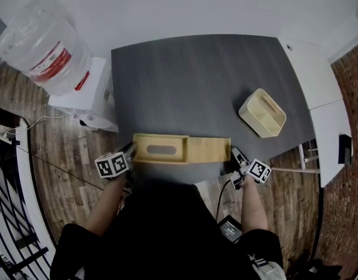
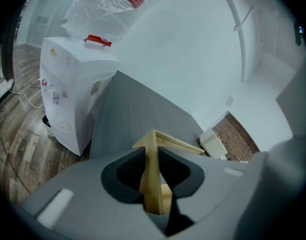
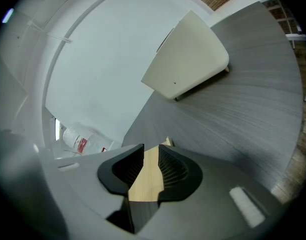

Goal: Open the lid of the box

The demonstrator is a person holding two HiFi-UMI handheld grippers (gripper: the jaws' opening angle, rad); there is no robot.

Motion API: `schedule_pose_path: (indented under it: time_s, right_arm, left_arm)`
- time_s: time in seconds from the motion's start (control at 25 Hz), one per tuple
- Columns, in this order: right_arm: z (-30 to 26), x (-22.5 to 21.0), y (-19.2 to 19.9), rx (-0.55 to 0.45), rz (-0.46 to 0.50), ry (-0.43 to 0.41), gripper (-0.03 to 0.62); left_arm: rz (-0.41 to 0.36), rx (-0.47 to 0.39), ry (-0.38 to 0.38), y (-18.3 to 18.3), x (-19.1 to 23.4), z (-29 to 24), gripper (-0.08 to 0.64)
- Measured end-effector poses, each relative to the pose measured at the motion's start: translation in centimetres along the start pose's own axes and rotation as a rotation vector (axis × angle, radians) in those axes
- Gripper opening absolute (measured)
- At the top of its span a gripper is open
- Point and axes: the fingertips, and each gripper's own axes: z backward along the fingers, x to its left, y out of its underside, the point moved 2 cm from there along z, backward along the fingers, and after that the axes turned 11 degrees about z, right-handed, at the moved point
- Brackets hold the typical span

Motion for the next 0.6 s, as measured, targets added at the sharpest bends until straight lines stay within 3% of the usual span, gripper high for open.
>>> schedule_pose_path:
  time_s: [0.12,0.24,0.36,0.6]
  right_arm:
    - [0.5,0.5,-0.7,-0.043,0.012,0.004,0.097]
    - [0.9,3.1,-1.7,-0.109,0.033,-0.055,0.09]
    - [2.1,5.2,-2.1,-0.137,0.163,0.04,0.075]
    - [3.9,13.3,-1.5,-0.258,0.453,0.031,0.066]
  left_arm:
    - [-0.017,-0.012,0.015,-0.1,0.0,-0.1,0.078]
    - [-0.053,-0.08,0.036,-1.2,-0.5,0.3,0.08]
    - [-0.126,-0.197,0.087,-3.5,-2.1,1.6,0.08]
    - [-0.36,-0.347,0.236,-6.2,-6.5,4.7,0.08]
